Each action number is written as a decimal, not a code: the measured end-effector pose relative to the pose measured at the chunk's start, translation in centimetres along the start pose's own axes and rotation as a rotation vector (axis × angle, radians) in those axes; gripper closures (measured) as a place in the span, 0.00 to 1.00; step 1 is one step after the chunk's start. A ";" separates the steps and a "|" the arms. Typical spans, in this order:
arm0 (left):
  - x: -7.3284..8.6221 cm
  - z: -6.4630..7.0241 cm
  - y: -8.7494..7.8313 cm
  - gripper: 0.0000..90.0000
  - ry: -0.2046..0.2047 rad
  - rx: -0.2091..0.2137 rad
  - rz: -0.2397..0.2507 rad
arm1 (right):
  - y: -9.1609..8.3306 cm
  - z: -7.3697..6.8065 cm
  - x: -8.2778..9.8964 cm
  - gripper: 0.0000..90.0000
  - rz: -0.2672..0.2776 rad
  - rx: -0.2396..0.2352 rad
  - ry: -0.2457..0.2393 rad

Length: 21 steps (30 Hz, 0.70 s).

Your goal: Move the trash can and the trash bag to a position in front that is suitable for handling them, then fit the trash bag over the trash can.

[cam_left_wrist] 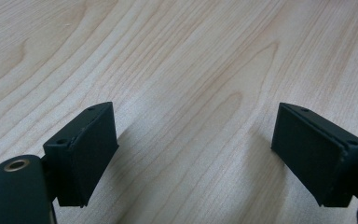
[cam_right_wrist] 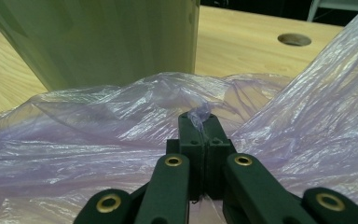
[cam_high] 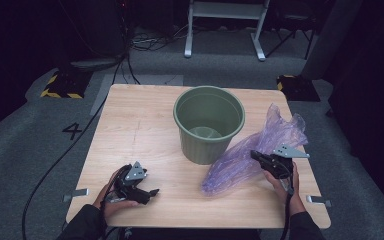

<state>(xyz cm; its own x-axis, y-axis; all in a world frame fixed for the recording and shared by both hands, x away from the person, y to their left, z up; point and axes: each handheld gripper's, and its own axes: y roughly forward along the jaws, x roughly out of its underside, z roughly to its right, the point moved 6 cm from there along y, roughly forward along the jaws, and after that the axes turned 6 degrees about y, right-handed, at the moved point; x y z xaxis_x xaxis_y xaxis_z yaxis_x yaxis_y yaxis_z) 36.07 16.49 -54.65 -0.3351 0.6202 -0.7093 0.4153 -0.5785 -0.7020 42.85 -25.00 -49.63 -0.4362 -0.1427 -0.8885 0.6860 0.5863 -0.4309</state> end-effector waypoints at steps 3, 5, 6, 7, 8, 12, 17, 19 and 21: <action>0.0 0.0 0.0 0.15 0.001 0.001 0.001 | -0.4 -0.2 -0.4 1.00 0.022 -0.008 -0.002; 0.0 0.0 0.0 0.15 0.001 0.001 0.001 | -0.7 -0.3 -0.7 1.00 0.036 -0.012 -0.006; 0.0 0.0 0.0 0.15 0.001 0.001 0.001 | -0.9 -0.3 -0.8 1.00 0.046 -0.016 -0.008; 0.0 0.0 0.0 0.15 0.002 0.002 0.001 | -1.1 -0.4 -1.0 1.00 0.052 -0.015 -0.007; 0.0 0.0 0.0 0.15 0.002 0.002 0.000 | -1.3 -0.5 -1.2 1.00 0.064 -0.019 -0.007; 0.0 0.0 0.0 0.15 0.002 0.001 0.001 | -2.1 -0.8 -2.1 1.00 0.116 -0.037 -0.018; 0.0 0.0 0.0 0.15 0.001 0.001 0.000 | -3.2 -1.0 -3.2 1.00 0.170 -0.058 -0.029; 0.0 0.0 0.0 0.15 0.001 0.001 0.001 | -3.4 -1.0 -3.5 1.00 0.182 -0.063 -0.027; 0.0 0.0 0.0 0.15 0.001 0.000 0.000 | -3.5 -0.9 -3.8 1.00 0.192 -0.067 -0.027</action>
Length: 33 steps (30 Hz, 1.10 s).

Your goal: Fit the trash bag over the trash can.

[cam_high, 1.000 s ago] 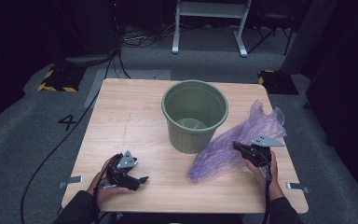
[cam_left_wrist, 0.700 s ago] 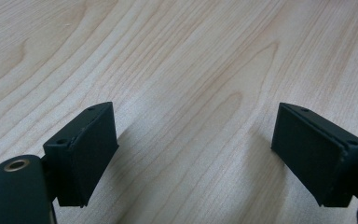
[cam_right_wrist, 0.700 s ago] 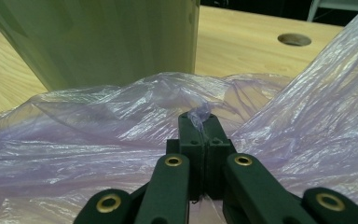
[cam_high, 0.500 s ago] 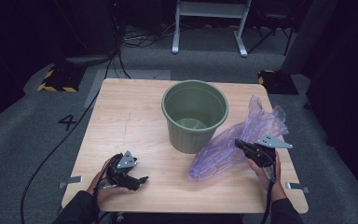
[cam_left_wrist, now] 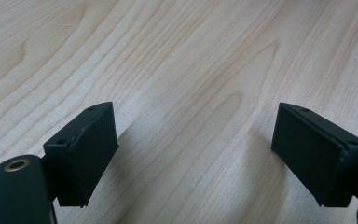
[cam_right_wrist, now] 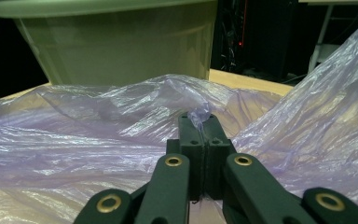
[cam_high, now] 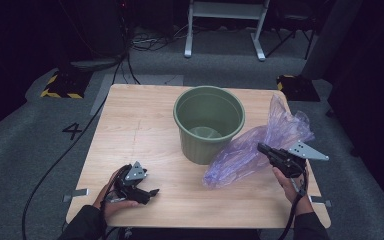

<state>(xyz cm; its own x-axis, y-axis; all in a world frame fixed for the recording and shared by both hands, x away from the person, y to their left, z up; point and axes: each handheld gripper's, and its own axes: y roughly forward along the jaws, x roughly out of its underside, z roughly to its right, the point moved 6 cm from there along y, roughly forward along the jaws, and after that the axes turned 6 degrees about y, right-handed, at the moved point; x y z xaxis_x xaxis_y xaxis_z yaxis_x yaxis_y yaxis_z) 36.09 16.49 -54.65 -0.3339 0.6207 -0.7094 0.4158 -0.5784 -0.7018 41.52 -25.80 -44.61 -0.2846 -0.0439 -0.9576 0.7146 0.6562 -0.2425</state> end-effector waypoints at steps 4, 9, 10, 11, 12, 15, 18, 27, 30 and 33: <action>0.0 0.0 0.0 0.15 0.000 0.000 0.000 | -0.6 -0.3 -0.9 1.00 0.036 -0.014 0.000; -0.1 -0.1 0.1 0.15 0.000 0.001 0.000 | -1.4 -0.6 -2.1 1.00 0.079 -0.023 -0.009; -0.1 -0.1 0.1 0.15 0.000 0.001 -0.003 | -1.5 -0.7 -2.3 1.00 0.084 -0.024 -0.011; -0.1 -0.1 0.1 0.15 -0.001 0.000 -0.003 | -1.6 -0.8 -2.5 1.00 0.090 -0.025 -0.017; -0.1 -0.1 0.1 0.15 -0.002 0.000 -0.003 | -1.7 -1.0 -2.8 1.00 0.102 -0.029 -0.023; -0.1 -0.1 0.1 0.15 -0.002 -0.003 -0.004 | -2.3 -1.5 -3.5 1.00 0.126 -0.038 -0.050; -0.1 0.0 0.1 0.15 -0.001 -0.006 -0.003 | -2.7 -1.9 -4.3 1.00 0.148 -0.042 -0.065; -0.1 -0.1 0.2 0.14 0.011 0.014 -0.005 | -2.9 -2.2 -6.9 1.00 0.189 -0.018 -0.098; -0.2 -0.1 0.2 0.14 0.013 0.019 -0.009 | -2.5 -1.9 -7.3 1.00 0.186 -0.004 -0.098; -0.4 -0.4 -0.1 0.21 0.014 0.005 -0.008 | -2.0 -1.7 -7.8 1.00 0.182 0.010 -0.098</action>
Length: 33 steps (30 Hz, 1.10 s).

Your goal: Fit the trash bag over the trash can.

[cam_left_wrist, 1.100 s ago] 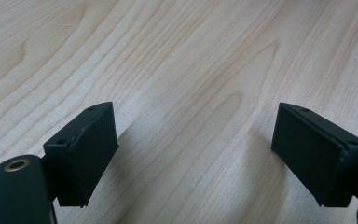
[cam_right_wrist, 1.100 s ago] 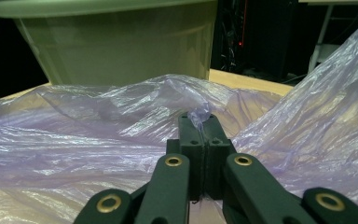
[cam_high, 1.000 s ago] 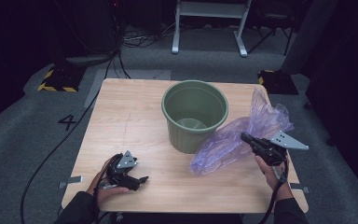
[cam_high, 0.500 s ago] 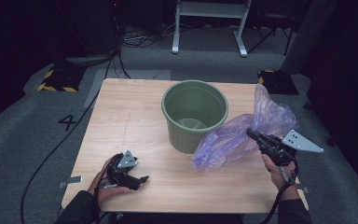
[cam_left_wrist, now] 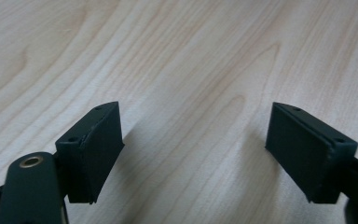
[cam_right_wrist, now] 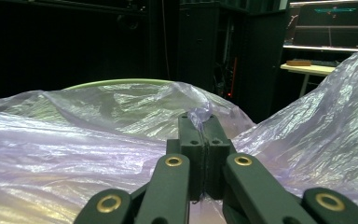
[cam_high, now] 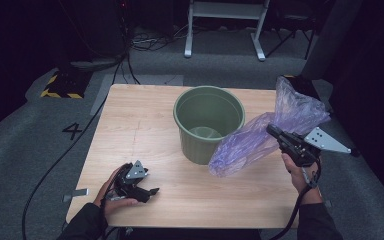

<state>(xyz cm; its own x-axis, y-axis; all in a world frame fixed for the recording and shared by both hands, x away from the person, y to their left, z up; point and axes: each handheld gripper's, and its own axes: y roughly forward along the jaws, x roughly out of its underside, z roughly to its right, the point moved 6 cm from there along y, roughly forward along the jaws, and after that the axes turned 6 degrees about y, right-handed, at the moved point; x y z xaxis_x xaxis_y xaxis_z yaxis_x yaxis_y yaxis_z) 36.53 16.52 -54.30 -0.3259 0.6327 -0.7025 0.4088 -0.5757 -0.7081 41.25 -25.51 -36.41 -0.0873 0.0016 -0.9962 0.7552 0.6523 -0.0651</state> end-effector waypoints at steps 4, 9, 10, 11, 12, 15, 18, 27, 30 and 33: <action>-0.9 -0.4 -0.8 0.19 -0.026 0.001 0.048 | 0.6 0.3 -0.6 1.00 -0.002 0.013 0.001; -2.8 0.2 -2.0 0.18 0.005 -0.010 0.104 | 0.7 0.3 -1.9 1.00 0.014 0.028 -0.009; -3.2 0.3 -2.3 0.18 0.018 -0.011 0.118 | 0.7 0.4 -2.2 1.00 0.017 0.038 -0.013; -3.7 0.3 -2.6 0.18 0.023 -0.012 0.128 | 0.5 0.5 -2.5 1.00 0.021 0.049 -0.018; -4.1 0.4 -2.8 0.18 0.029 -0.009 0.137 | 0.4 0.7 -2.7 1.00 0.025 0.059 -0.018; -5.6 0.4 -3.5 0.18 0.041 -0.007 0.172 | 0.2 1.2 -3.1 1.00 0.034 0.086 -0.012; -7.0 0.2 -3.8 0.18 0.055 -0.012 0.197 | 0.3 1.9 -3.4 1.00 0.033 0.127 -0.012; -10.1 -0.9 -4.8 0.19 0.083 -0.046 0.239 | 1.4 3.2 -3.9 1.00 0.036 0.201 -0.002; -11.2 -1.4 -5.6 0.19 0.074 -0.046 0.275 | 1.9 3.4 -4.1 1.00 0.034 0.218 -0.003; -12.5 -2.1 -6.6 0.19 0.058 -0.049 0.315 | 2.4 3.3 -4.2 1.00 0.020 0.226 -0.022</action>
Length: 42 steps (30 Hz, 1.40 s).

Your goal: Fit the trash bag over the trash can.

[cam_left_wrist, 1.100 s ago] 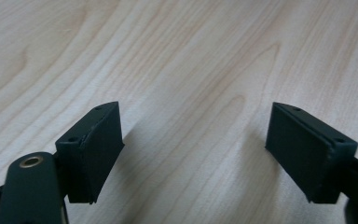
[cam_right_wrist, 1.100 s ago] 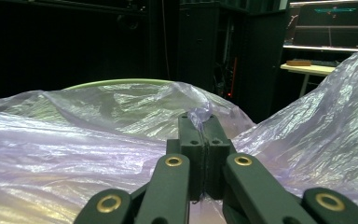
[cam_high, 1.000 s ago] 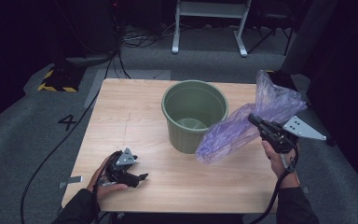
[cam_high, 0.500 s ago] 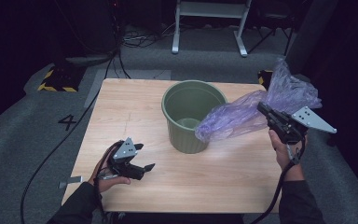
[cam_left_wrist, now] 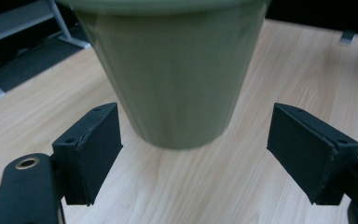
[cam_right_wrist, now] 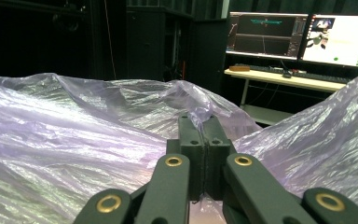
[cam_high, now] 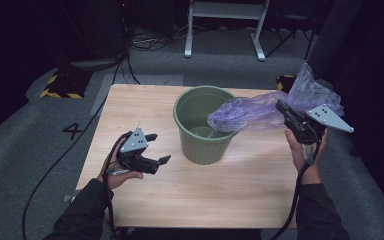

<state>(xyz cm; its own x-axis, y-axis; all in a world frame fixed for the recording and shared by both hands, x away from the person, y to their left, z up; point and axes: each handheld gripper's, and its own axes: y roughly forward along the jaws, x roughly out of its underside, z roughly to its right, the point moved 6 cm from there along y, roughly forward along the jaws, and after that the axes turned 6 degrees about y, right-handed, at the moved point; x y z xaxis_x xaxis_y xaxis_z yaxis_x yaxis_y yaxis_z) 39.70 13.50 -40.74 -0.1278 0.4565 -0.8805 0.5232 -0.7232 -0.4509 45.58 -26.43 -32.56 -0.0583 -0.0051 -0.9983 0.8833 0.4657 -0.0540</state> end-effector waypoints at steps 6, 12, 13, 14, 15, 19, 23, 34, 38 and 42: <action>-3.0 -1.6 -0.9 0.18 -0.011 -0.030 0.064 | 1.1 -1.3 -0.2 1.00 -0.022 -0.005 -0.048; -5.5 -2.1 -0.6 0.17 0.010 -0.020 0.112 | 2.6 -2.8 0.2 1.00 -0.050 -0.011 -0.088; -6.0 -2.2 0.0 0.17 0.010 -0.026 0.111 | 2.7 -3.1 0.3 1.00 -0.050 -0.013 -0.090; -6.2 -2.3 0.2 0.17 0.013 -0.024 0.108 | 3.1 -3.6 0.4 1.00 -0.055 -0.018 -0.102; -6.5 -2.3 0.5 0.17 0.015 -0.026 0.109 | 3.2 -3.8 0.5 1.00 -0.057 -0.019 -0.107; -7.6 -2.5 1.7 0.18 0.022 -0.033 0.107 | 3.8 -4.5 0.8 1.00 -0.067 -0.026 -0.125; -8.3 -2.5 2.7 0.19 0.033 -0.032 0.098 | 4.1 -4.9 0.9 1.00 -0.070 -0.032 -0.128; -9.5 -1.4 4.3 0.20 0.076 -0.003 0.075 | 4.5 -4.2 1.0 1.00 -0.087 0.084 -0.126; -9.7 -1.4 4.8 0.20 0.074 -0.010 0.065 | 4.6 -3.4 1.3 1.00 -0.087 0.120 -0.097; -9.8 -1.4 5.5 0.22 0.086 -0.046 0.043 | 4.6 -4.3 1.4 0.98 -0.082 0.078 -0.128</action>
<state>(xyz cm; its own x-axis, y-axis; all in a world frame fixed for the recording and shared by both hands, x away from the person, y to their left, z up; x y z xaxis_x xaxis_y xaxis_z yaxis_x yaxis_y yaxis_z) 45.04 5.74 -34.39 -0.0324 0.4694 -0.8824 0.5650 -0.7196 -0.4036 47.55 -20.52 -34.06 -0.0762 -0.1555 -0.9849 0.9117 0.3892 -0.1320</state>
